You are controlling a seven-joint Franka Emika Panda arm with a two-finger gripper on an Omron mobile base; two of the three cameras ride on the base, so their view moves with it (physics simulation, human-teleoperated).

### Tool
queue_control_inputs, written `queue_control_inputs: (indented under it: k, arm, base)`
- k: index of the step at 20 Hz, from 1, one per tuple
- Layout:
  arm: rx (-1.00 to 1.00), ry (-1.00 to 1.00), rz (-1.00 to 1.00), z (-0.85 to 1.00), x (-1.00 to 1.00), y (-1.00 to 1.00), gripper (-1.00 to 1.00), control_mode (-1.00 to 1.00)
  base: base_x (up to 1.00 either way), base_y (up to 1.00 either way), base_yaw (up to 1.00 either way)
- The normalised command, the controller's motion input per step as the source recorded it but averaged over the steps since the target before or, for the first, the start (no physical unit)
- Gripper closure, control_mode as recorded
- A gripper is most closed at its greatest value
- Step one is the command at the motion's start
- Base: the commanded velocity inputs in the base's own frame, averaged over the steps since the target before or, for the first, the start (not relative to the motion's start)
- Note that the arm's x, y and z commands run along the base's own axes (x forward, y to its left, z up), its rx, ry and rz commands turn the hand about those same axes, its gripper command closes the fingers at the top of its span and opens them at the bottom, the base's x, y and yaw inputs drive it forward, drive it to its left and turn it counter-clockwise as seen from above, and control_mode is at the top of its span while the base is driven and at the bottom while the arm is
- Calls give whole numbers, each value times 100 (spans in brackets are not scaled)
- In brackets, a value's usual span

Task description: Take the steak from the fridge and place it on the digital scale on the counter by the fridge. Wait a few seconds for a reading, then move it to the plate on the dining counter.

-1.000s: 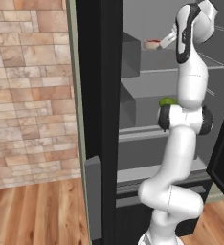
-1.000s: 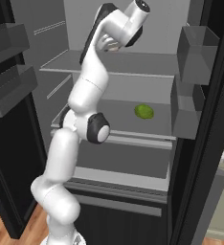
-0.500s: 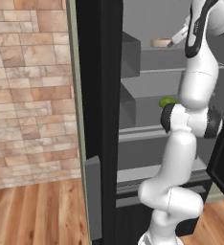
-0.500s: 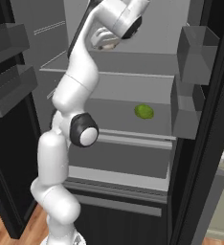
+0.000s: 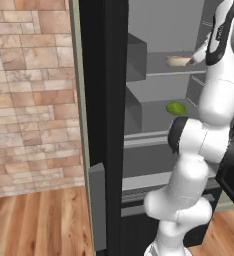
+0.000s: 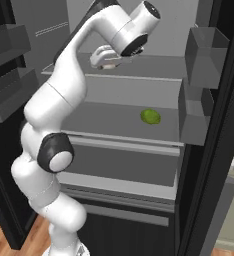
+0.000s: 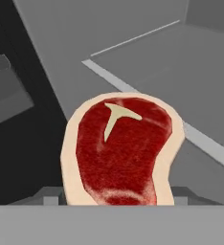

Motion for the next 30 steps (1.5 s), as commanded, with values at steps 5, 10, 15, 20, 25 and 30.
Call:
queue_control_inputs:
  k: [5,10,15,20,25,30]
  arm:
    - [0,-25,-16,-62,-100,41,100,-100]
    - [-2,-32,-20,-29,-100,53,100,-100]
    - [-3,-18,-33,-13,-100,34,100,-100]
    - [0,1,-41,-2,-100,0,100,-100]
    - [0,8,-35,0,-97,-1,100,-100]
    - [0,16,-25,-9,-74,-1,100,-100]
  base:
    - [0,0,0]
    - [0,0,0]
    - [0,0,0]
    - [0,0,0]
    - [0,0,0]
    - [0,0,0]
